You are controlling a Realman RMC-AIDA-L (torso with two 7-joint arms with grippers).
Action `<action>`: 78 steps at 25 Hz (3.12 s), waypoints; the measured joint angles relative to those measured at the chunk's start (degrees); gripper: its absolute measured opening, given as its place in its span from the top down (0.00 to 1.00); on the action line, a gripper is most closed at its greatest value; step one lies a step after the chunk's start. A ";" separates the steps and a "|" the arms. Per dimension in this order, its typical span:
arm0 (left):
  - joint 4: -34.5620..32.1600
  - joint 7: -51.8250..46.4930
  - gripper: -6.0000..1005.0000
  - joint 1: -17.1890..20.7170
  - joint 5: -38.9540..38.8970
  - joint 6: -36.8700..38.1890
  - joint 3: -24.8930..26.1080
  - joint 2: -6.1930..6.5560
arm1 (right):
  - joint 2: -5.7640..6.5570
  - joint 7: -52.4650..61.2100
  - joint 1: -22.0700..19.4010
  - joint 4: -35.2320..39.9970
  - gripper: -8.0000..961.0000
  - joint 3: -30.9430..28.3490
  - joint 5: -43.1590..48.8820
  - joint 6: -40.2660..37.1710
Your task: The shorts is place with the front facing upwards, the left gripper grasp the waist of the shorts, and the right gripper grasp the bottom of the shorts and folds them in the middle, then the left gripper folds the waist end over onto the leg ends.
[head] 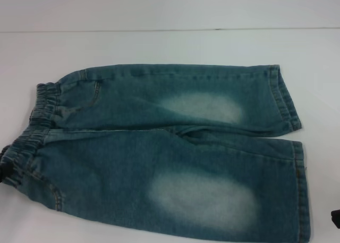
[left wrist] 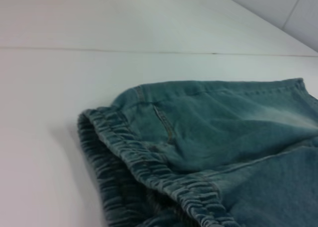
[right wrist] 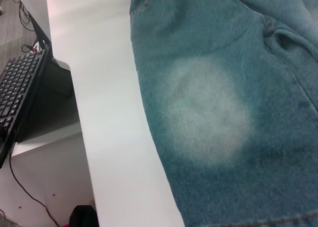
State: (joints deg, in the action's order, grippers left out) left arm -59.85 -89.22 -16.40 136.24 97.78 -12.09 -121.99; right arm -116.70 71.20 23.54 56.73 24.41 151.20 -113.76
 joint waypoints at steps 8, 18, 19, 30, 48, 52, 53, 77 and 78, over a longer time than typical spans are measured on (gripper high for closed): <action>0.51 -0.01 0.94 -0.61 0.31 -0.79 -0.84 -0.10 | -0.42 1.31 0.31 0.03 0.86 0.99 0.12 0.32; 1.11 0.19 0.94 -0.71 0.95 -2.23 -1.60 -0.32 | -0.52 7.09 2.16 -3.60 0.70 7.19 2.87 2.95; 1.22 0.23 0.94 -0.73 1.12 -2.34 -1.64 -0.33 | -0.58 7.64 2.30 -3.80 0.68 7.71 2.99 3.62; 2.01 0.27 0.94 -0.74 1.66 -3.65 -2.49 -0.35 | -0.71 9.50 3.34 -7.09 0.31 11.10 3.14 6.52; 2.78 0.28 0.94 -0.74 1.76 -5.03 -3.20 -0.32 | -0.48 7.56 4.97 -9.90 0.26 12.20 2.62 6.41; 2.85 0.28 0.94 -0.74 1.76 -5.19 -3.77 -0.35 | -1.06 6.25 4.95 -9.90 0.26 11.99 2.60 8.16; 2.85 0.28 0.94 -0.74 1.75 -5.21 -3.84 -0.35 | -1.24 5.60 4.95 -9.94 0.26 11.76 2.60 8.37; 3.08 0.26 0.94 -0.33 3.90 -3.55 -3.87 -0.35 | -2.03 2.51 1.99 -5.37 0.96 10.17 1.05 3.70; 2.99 0.25 0.94 -0.21 4.43 -2.80 -3.83 -0.35 | -2.27 2.47 1.49 -4.41 0.96 10.18 1.06 2.82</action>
State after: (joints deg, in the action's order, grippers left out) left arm -56.86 -88.97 -16.61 140.67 94.99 -15.92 -122.34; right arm -118.97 73.67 25.02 52.32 34.59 152.26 -110.95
